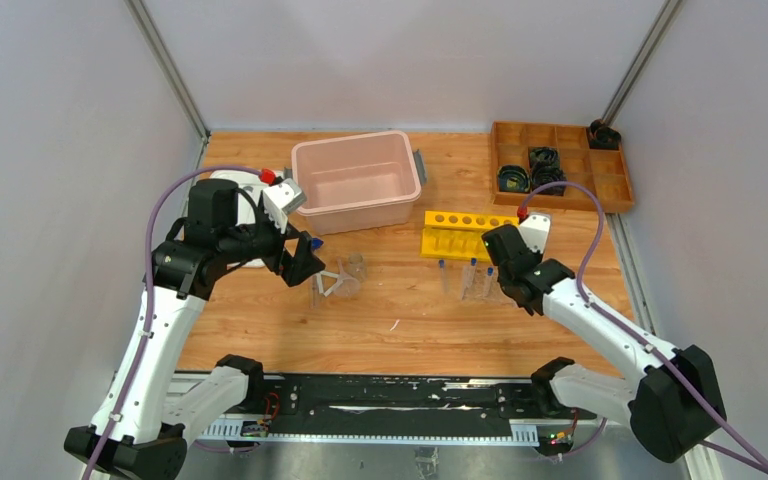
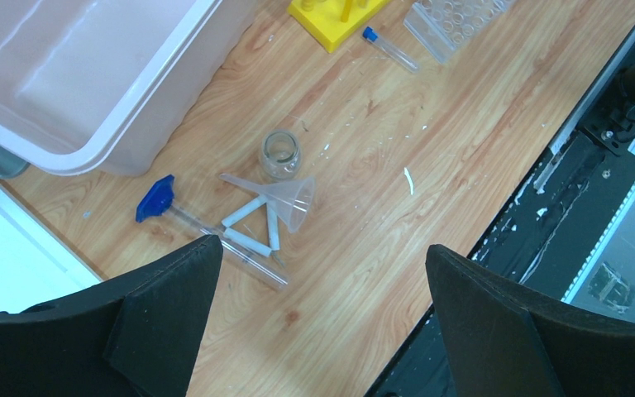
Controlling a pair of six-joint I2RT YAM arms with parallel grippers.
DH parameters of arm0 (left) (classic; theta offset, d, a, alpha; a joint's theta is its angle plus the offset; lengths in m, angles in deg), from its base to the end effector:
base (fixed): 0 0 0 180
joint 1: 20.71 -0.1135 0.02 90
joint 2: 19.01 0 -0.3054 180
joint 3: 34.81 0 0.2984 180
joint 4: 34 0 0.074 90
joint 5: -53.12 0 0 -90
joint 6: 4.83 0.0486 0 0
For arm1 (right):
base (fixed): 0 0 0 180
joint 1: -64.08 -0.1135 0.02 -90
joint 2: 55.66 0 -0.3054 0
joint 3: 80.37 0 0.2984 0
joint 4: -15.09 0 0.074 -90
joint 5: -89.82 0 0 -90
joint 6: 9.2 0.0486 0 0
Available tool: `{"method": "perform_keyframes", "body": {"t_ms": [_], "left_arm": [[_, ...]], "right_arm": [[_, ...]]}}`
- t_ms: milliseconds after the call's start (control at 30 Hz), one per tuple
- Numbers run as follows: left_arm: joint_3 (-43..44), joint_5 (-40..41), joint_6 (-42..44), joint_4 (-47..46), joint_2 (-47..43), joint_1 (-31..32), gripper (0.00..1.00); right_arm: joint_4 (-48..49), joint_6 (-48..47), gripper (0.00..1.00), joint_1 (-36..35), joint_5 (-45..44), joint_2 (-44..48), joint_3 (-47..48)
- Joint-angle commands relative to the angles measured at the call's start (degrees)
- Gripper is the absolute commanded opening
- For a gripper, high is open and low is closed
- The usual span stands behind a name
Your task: Organize the chemistry lab equipment
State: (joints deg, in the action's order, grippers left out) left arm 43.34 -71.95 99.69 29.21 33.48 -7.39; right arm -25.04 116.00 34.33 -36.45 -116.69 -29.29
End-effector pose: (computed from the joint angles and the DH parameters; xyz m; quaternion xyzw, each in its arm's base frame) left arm 0.1816 -0.0717 0.4156 0.3350 0.7982 -0.2658 0.4242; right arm 0.2214 0.0934 0.2423 0.1486 0.8872 -0.0726 0.4308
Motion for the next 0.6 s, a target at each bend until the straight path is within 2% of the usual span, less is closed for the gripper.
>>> {"method": "perform_keyframes", "body": {"t_ms": [0,567], "left_arm": [[1.87,0.69,0.15,-0.02,-0.76,0.26,1.0],[2.74,1.06,0.11,-0.02,-0.32,0.3,1.0]], "right_arm": [[3.26,1.13,0.0,1.12,-2.4,-1.19,-1.46],[7.48,0.54,0.0,1.13,-4.91,-3.63,-3.89]]}}
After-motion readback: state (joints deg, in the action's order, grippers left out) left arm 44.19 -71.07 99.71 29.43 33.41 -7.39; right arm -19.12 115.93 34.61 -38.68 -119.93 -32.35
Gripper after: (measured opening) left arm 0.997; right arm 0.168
